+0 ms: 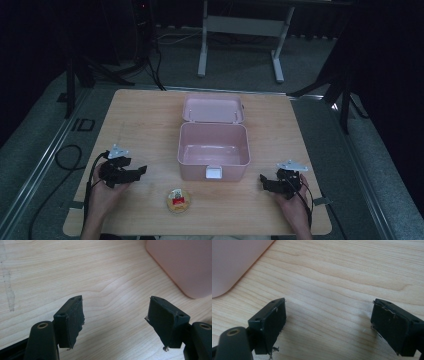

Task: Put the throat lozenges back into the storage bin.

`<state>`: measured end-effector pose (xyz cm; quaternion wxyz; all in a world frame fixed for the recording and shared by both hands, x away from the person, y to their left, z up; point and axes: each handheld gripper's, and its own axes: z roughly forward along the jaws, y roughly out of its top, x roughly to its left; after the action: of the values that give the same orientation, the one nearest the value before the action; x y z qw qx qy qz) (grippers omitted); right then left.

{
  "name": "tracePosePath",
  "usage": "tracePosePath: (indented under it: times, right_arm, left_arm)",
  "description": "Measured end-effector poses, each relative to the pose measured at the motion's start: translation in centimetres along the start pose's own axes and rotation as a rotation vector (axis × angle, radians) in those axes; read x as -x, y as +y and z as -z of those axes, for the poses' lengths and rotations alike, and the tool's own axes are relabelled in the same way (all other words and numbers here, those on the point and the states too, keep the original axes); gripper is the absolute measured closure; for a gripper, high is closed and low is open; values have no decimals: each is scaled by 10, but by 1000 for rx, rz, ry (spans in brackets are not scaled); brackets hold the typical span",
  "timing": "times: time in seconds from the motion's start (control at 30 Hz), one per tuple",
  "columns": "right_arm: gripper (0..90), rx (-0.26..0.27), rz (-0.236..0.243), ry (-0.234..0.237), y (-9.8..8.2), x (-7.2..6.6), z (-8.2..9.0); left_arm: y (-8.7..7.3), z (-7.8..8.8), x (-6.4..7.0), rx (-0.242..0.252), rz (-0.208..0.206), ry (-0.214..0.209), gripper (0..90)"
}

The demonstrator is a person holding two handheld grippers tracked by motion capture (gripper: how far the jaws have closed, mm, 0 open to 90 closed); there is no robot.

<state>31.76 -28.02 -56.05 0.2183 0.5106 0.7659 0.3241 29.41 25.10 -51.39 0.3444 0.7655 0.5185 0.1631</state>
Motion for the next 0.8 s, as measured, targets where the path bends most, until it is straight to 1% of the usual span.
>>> tracePosePath:
  times: [0.03, 0.1, 0.27, 0.3, 0.37, 0.43, 0.5, 0.63, 0.8]
  right_arm:
    - [127, 0, 0, 0, 0, 0, 0]
    - [127, 0, 0, 0, 0, 0, 0]
    - [127, 0, 0, 0, 0, 0, 0]
    - [127, 0, 0, 0, 0, 0, 0]
    - [127, 0, 1, 0, 0, 0, 0]
    - [127, 0, 0, 0, 0, 0, 0]
    - [127, 0, 0, 0, 0, 0, 0]
    - [127, 0, 0, 0, 0, 0, 0]
    - [127, 0, 0, 0, 0, 0, 0]
  left_arm:
    - [1, 1, -1, 9, 7, -12, 291]
    - [3, 2, -1, 11, 10, -19, 287]
    - [8, 3, 1, 13, -7, -32, 254]
    - [10, 3, 2, 8, -20, -41, 250]
    - [11, 2, 5, 3, -36, -33, 247]
    - [12, 1, 6, -5, -48, -38, 247]
    - [13, 0, 8, -14, -62, -29, 248]
    - [13, -1, 10, -18, -65, -43, 252]
    - [14, -1, 14, -35, -98, -51, 258]
